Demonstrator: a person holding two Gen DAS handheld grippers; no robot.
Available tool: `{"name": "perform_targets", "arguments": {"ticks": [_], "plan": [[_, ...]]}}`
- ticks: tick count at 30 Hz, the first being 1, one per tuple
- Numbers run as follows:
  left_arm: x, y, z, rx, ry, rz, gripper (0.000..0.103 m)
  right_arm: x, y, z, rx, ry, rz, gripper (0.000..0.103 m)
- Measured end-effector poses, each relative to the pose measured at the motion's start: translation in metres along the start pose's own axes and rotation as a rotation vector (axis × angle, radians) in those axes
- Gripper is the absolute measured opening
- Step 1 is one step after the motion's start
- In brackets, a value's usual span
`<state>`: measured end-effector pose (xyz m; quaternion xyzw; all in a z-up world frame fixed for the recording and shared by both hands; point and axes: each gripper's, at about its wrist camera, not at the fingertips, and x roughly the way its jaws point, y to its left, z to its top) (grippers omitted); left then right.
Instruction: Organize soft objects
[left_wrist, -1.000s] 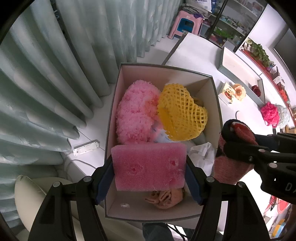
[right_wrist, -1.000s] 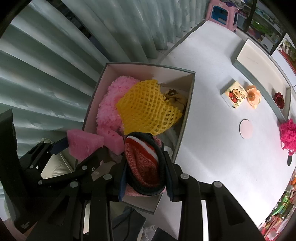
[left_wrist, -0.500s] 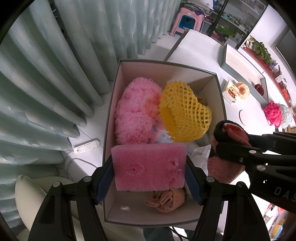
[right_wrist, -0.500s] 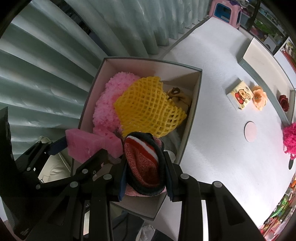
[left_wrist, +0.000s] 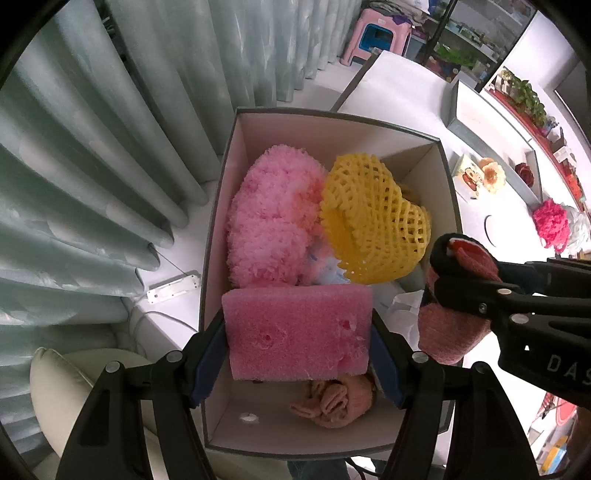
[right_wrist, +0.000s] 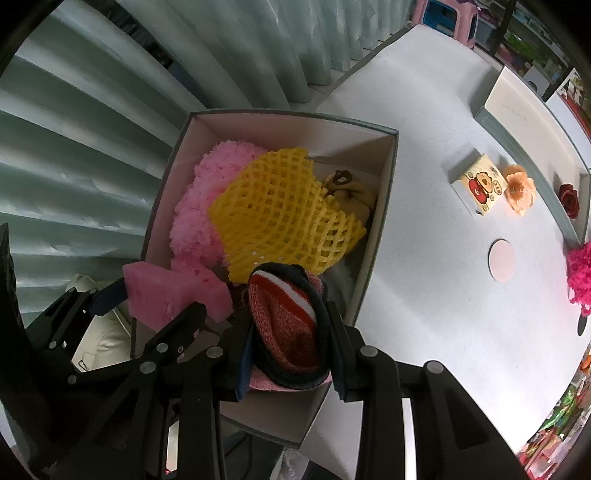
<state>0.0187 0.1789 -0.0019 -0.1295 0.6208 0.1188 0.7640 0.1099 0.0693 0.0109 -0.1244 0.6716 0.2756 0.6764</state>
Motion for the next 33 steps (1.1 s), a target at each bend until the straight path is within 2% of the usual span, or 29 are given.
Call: {"name": "perform_targets", "arguments": {"ticks": [6,7,8,9,10,15,17,18,22,27,30,33], "plan": [[0.002,-0.003,0.000,0.009,-0.010,0.013,0.074,0.009,0.000,0.005,-0.020,0.014,-0.016,0.040],[0.002,-0.002,0.000,0.003,-0.008,0.009,0.079,0.009,0.001,0.005,-0.025,0.012,-0.019,0.046],[0.001,-0.001,-0.001,-0.005,-0.009,0.004,0.089,0.008,0.001,0.005,-0.028,0.009,-0.019,0.059],[0.000,0.001,-0.001,-0.015,-0.015,0.002,0.092,0.007,0.001,0.005,-0.029,0.008,-0.016,0.067],[-0.003,0.003,-0.002,-0.026,-0.029,0.003,0.092,0.005,0.001,0.005,-0.028,0.003,-0.009,0.079],[-0.019,0.014,-0.003,-0.055,-0.083,-0.022,0.092,-0.010,0.003,0.003,-0.032,-0.024,-0.005,0.087],[-0.029,0.017,-0.004,-0.059,-0.124,-0.018,0.092,-0.018,0.003,0.002,-0.031,-0.047,-0.010,0.103],[-0.032,0.017,-0.004,-0.058,-0.132,-0.015,0.103,-0.023,0.003,0.001,-0.029,-0.058,-0.010,0.103],[-0.039,0.022,-0.003,-0.064,-0.127,-0.010,0.103,-0.039,0.005,-0.003,-0.015,-0.083,0.011,0.103],[-0.039,0.022,-0.003,-0.077,-0.106,0.013,0.103,-0.047,0.007,-0.010,-0.003,-0.103,-0.007,0.103],[-0.045,0.022,-0.005,-0.074,-0.132,0.028,0.103,-0.052,0.007,-0.013,-0.002,-0.131,-0.024,0.103],[-0.057,0.024,-0.007,-0.064,-0.194,0.010,0.103,-0.061,0.004,-0.016,0.010,-0.163,-0.034,0.103]]}}
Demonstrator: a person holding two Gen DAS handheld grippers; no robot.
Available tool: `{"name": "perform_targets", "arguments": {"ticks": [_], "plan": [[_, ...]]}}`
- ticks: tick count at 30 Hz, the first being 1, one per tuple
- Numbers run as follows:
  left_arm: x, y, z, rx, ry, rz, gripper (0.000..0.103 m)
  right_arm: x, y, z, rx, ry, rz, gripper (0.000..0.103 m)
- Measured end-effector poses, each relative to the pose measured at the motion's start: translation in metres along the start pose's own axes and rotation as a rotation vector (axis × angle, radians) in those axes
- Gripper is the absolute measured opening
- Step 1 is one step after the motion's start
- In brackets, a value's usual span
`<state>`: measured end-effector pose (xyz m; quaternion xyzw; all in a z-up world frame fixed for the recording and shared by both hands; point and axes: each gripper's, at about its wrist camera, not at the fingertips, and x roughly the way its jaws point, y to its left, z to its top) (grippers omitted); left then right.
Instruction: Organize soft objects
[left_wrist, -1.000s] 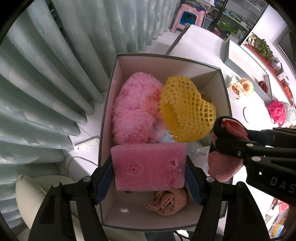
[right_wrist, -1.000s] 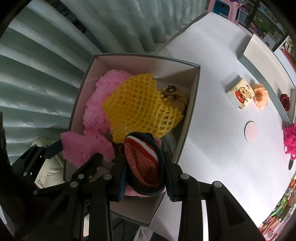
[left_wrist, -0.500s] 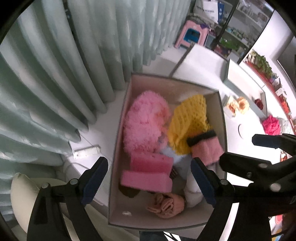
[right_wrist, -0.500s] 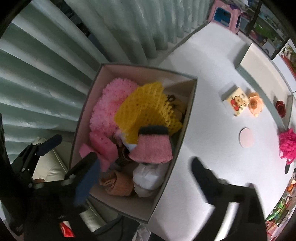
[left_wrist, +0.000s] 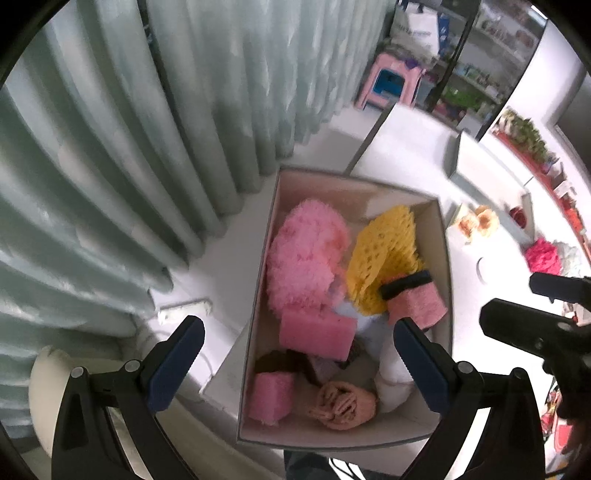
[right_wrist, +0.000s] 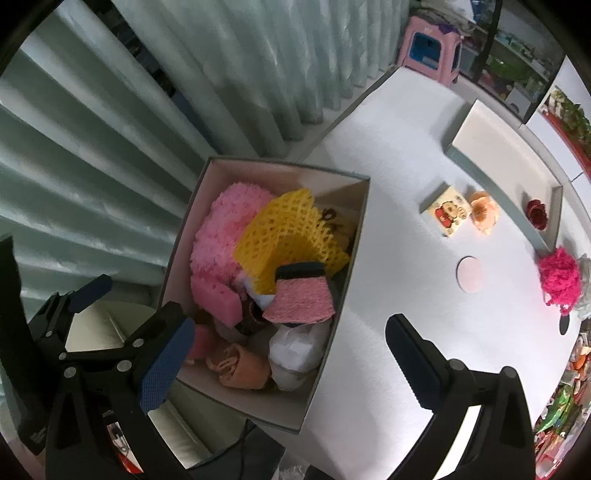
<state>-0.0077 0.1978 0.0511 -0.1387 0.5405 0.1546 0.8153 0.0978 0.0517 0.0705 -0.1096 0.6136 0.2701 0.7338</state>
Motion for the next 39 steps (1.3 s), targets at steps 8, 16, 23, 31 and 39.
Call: {"name": "perform_targets", "arguments": {"ticks": [8,16,23,31,39], "plan": [[-0.006,-0.012,-0.004,0.078,0.003,0.010,0.103,-0.010,-0.001,-0.002,0.018,-0.022,0.002,0.103],[-0.013,-0.028,-0.012,0.130,0.065,-0.048,0.103,-0.025,0.004,-0.004,0.002,-0.043,0.004,0.103],[-0.010,-0.027,-0.016,0.140,0.102,0.020,0.103,-0.024,0.010,-0.006,-0.024,-0.027,-0.009,0.103],[-0.003,-0.021,-0.018,0.162,0.128,0.017,0.103,-0.022,0.014,-0.005,-0.030,-0.014,-0.028,0.103],[0.006,-0.014,-0.020,0.174,0.168,-0.008,0.103,-0.016,0.016,-0.007,-0.018,0.007,-0.039,0.103]]}}
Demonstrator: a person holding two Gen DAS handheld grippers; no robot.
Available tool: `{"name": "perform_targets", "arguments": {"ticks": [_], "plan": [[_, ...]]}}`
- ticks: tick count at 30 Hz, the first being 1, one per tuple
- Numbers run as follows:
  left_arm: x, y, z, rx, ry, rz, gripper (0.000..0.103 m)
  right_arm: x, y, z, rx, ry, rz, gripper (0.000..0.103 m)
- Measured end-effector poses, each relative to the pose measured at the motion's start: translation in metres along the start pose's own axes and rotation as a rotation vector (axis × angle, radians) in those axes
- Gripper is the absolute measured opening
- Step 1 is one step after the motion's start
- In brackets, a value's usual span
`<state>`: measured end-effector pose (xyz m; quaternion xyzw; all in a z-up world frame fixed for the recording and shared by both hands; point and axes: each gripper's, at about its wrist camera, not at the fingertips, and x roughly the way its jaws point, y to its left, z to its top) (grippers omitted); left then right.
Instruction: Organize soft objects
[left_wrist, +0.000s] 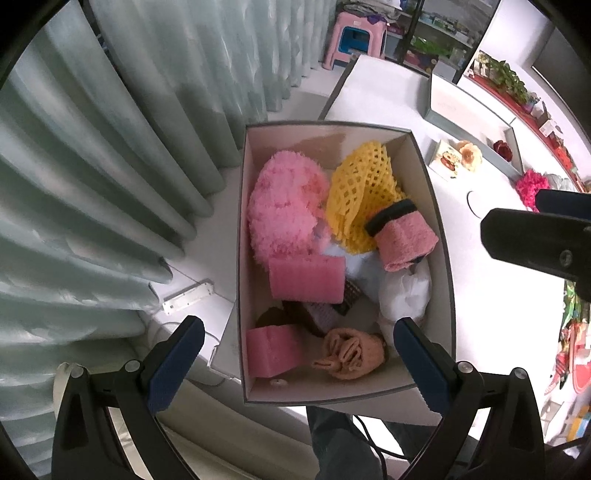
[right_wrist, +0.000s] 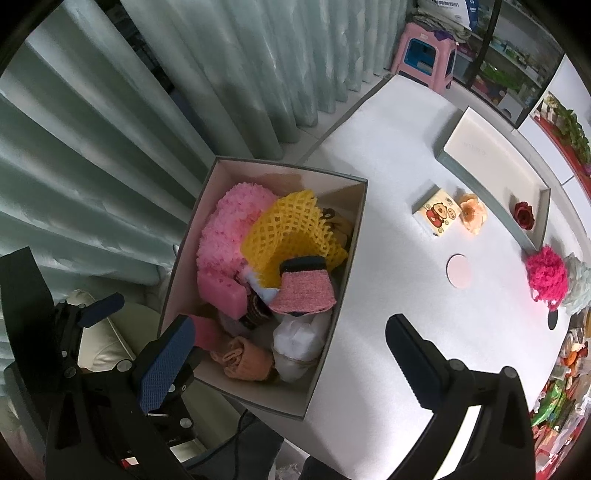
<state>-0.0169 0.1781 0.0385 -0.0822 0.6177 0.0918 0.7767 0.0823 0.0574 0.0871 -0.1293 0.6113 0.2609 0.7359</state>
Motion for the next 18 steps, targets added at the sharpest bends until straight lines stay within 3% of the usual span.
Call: {"name": "perform_targets", "arguments": {"ticks": [18], "plan": [[0.014,0.018,0.001,0.031,0.037,0.017,0.103,0.022,0.016,0.001,-0.010,0.047,-0.017,0.103]]}}
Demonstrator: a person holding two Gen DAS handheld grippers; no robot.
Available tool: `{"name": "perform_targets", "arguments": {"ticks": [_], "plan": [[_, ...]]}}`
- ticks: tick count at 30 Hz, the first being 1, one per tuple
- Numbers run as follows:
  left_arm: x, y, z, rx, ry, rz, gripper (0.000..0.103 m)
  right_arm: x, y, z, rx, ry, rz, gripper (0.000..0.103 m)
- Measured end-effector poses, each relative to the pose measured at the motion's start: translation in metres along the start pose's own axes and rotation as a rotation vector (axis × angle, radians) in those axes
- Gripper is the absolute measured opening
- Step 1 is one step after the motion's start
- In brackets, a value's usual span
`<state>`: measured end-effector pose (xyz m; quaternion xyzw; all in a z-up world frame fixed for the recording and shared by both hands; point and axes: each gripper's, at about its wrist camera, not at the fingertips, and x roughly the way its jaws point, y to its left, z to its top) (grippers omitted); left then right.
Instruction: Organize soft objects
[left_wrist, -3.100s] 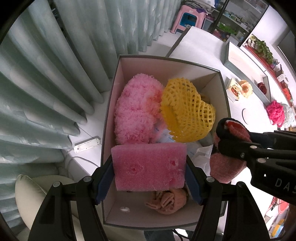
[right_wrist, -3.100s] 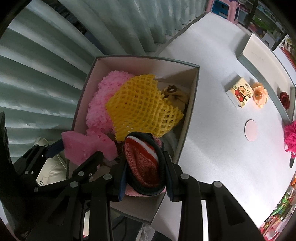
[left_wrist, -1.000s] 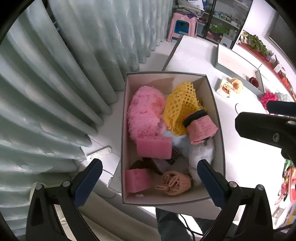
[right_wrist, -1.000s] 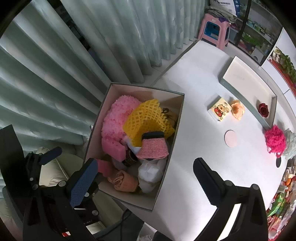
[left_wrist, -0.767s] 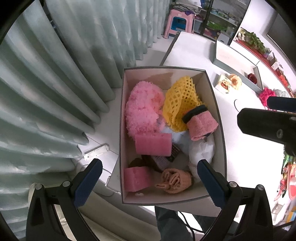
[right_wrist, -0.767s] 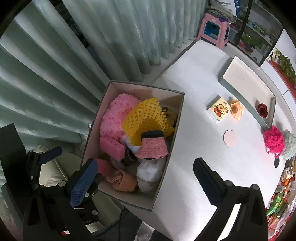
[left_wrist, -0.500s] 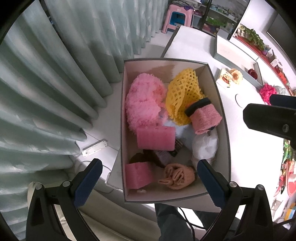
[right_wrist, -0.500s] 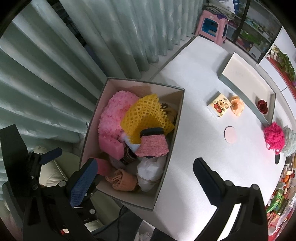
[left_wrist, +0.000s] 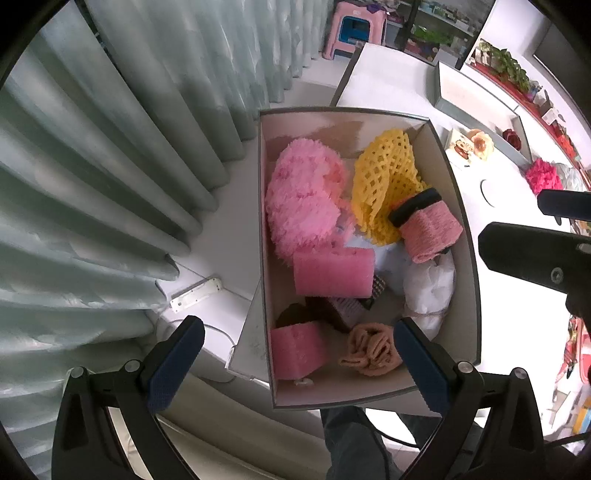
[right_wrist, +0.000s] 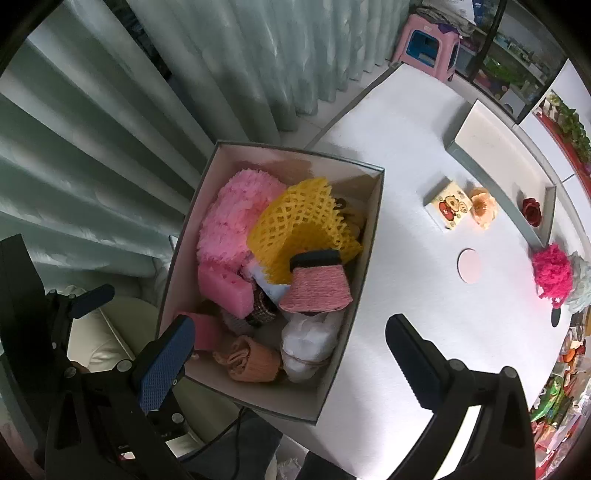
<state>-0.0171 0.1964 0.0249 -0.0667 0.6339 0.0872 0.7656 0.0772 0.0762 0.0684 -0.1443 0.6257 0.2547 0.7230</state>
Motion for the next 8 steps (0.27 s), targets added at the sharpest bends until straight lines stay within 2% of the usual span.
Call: {"name": "perform_targets", "arguments": {"ticks": [8], "plan": [[0.0043,0.0044,-0.0016,-0.009,0.011,0.005,0.103,0.0086,0.0043,-0.0013,-0.008,0.016,0.001,0.103]]}}
